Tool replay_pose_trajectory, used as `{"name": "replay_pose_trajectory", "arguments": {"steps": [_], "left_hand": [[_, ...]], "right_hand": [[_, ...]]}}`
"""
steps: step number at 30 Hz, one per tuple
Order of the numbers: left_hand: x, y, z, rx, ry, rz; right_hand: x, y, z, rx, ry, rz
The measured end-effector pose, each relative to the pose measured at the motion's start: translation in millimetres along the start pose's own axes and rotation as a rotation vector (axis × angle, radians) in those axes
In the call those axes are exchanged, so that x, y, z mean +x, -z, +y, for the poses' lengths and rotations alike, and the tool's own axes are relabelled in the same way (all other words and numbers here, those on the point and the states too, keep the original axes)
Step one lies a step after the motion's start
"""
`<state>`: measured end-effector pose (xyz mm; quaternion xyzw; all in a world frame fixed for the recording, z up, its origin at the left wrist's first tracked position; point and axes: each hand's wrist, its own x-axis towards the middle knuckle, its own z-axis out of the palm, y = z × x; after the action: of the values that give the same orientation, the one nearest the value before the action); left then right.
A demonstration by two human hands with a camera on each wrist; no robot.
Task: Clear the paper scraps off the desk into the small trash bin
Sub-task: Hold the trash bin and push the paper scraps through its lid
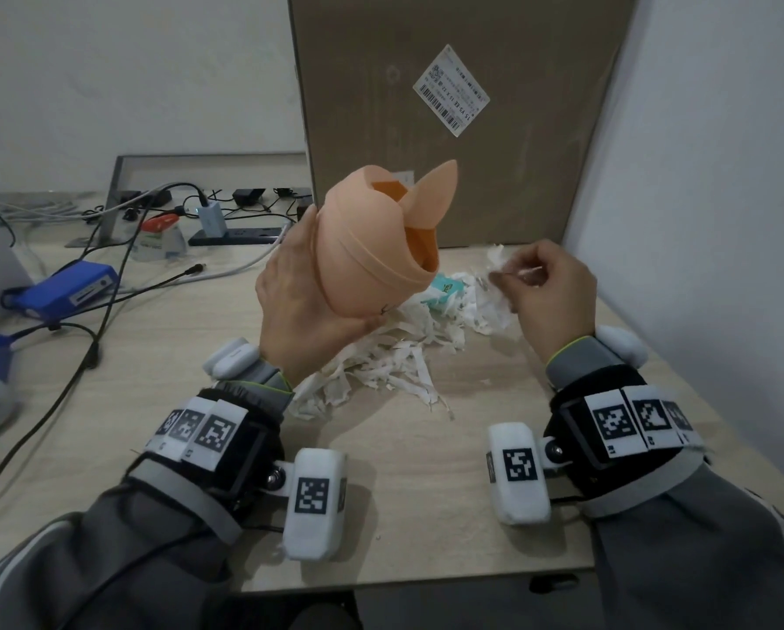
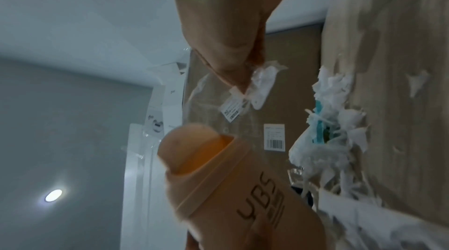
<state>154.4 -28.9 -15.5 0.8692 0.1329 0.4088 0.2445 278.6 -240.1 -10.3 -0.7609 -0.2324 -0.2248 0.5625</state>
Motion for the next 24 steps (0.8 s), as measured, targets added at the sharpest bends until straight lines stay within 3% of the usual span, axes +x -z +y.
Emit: {"name": "replay_pose_trajectory", "arguments": {"steps": [5, 10, 19, 24], "left_hand": [[-2.4, 1.0, 3.8, 0.004, -0.093, -0.052], [-2.4, -0.1, 5.6, -0.001, -0.12, -0.093], [-5.0, -1.7, 6.8, -0.03, -0.186, -0.155], [-6.7, -1.7, 8.5, -0.058, -0.202, -0.172]], "right_hand": [[-10.7, -4.5, -17.0, 0.227, 0.171, 0.073], [-17.2, -13.3, -22.0, 0.26, 0.292, 0.001], [-23.5, -17.7, -27.2, 0.06, 0.284, -0.326], [-20.4, -19.6, -24.2, -0.104, 0.29, -0.312]]}}
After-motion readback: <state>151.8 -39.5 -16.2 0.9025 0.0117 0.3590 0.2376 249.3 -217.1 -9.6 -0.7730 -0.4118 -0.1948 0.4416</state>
